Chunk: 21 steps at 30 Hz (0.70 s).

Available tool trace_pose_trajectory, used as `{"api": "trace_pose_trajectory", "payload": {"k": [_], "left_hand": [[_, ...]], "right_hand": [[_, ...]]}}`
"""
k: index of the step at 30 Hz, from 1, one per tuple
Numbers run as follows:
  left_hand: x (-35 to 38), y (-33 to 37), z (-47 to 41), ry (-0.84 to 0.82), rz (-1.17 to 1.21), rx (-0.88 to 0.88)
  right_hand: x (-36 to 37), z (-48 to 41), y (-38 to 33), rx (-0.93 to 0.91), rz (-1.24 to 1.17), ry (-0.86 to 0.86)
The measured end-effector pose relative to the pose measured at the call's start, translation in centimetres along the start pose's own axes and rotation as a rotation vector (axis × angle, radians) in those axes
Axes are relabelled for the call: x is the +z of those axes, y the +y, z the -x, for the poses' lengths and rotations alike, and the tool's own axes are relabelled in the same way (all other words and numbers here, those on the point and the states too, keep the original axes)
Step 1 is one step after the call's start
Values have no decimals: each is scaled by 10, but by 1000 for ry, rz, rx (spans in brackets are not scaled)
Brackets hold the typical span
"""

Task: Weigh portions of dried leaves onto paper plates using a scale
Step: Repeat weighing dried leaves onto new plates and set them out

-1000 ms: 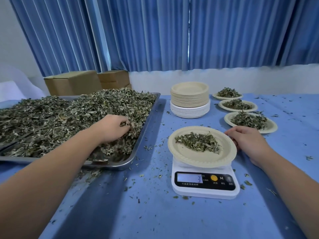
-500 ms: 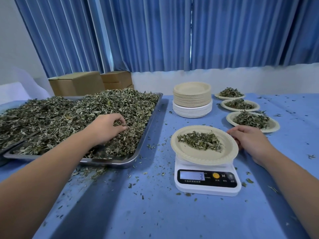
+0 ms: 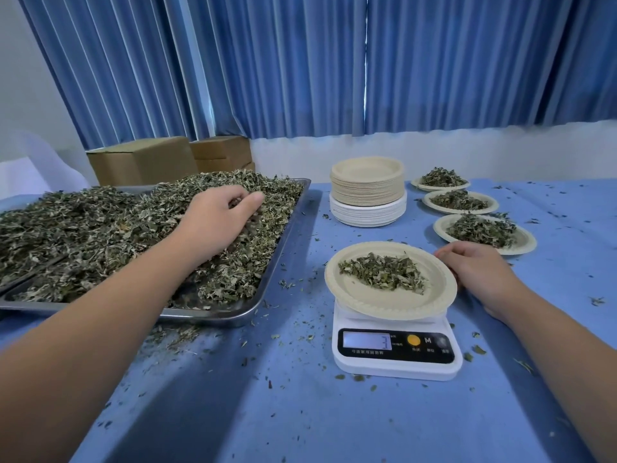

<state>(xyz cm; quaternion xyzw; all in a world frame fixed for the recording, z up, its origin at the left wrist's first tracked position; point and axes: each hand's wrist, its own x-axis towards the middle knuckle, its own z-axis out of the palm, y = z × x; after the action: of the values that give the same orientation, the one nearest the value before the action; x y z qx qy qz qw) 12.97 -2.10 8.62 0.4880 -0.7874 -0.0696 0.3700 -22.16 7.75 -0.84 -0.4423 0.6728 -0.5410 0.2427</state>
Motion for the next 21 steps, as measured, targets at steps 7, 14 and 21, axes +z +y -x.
{"api": "trace_pose_trajectory", "payload": {"k": [7,14,21], "left_hand": [[29,76,9,-119,309,129],[79,125,26,-364,335,263],[90,129,28,-498,217,326]], "right_hand": [[0,0,-1,4,-15,-4],[-2,1,0,7,-17,-22],[-2,-2,0,6,-45,-26]]}}
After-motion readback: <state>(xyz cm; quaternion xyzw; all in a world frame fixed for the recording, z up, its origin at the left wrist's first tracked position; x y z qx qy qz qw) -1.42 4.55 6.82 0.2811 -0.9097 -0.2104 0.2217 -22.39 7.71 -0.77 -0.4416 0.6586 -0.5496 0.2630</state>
